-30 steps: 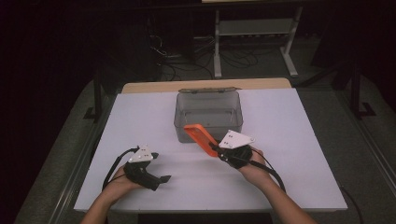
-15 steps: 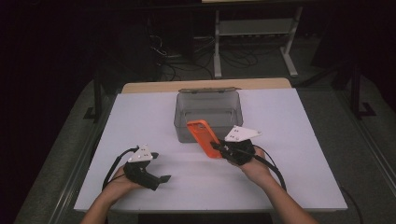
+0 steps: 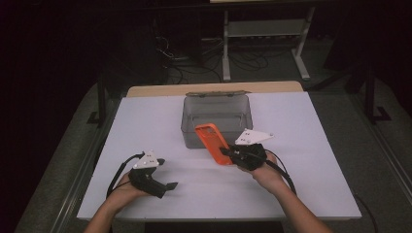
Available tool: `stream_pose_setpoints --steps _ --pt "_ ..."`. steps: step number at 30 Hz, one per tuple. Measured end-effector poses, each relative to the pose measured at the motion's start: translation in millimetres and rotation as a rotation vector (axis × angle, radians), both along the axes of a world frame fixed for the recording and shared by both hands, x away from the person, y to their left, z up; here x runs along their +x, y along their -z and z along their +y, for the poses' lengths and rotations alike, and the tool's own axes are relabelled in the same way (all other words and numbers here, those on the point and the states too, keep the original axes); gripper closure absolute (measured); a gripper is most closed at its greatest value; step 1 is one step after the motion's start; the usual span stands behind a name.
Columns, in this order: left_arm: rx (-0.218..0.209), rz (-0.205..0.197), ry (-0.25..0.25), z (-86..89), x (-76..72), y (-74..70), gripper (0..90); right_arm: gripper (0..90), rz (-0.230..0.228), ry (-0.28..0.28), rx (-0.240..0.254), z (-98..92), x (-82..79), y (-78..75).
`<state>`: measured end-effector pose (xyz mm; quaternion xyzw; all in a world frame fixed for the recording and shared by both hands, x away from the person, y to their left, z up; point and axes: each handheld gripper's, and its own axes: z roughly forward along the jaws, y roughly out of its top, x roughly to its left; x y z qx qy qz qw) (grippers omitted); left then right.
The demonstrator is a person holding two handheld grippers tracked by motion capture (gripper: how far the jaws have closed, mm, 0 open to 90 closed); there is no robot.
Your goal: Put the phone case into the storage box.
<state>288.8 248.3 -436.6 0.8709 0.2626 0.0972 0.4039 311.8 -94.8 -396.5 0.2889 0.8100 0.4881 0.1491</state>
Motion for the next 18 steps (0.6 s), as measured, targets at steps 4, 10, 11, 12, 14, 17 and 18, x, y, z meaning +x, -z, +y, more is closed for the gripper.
stream_pose_setpoints --steps 4,10,11,12,14,17,18 --pt "-0.006 0.001 -0.001 0.7 0.0 -0.5 1.5 80.6 0.001 -0.005 -0.004 -0.6 0.3 -3.3" --pt "-0.005 -0.002 0.002 1.3 0.2 -1.0 1.5 80.6 0.008 0.004 0.003 -4.9 2.7 -9.8" --pt "-0.004 -0.003 0.002 1.2 0.4 -1.0 1.5 80.6 0.007 0.007 0.004 -5.9 3.2 -11.3" --pt "-0.005 -0.004 0.002 1.0 0.4 -0.9 1.5 80.6 0.005 0.007 0.006 -6.8 3.9 -12.8" --pt "-0.009 0.000 0.000 0.5 0.0 -0.6 1.5 80.6 0.004 0.010 0.009 -9.0 5.4 -17.4" --pt "-0.010 0.001 -0.001 0.3 0.0 -0.5 1.5 80.6 0.006 0.012 0.009 -9.8 6.2 -20.1" --pt "-0.011 0.000 -0.002 0.2 0.1 -0.4 1.5 80.6 0.005 0.013 0.009 -10.2 6.7 -21.6"
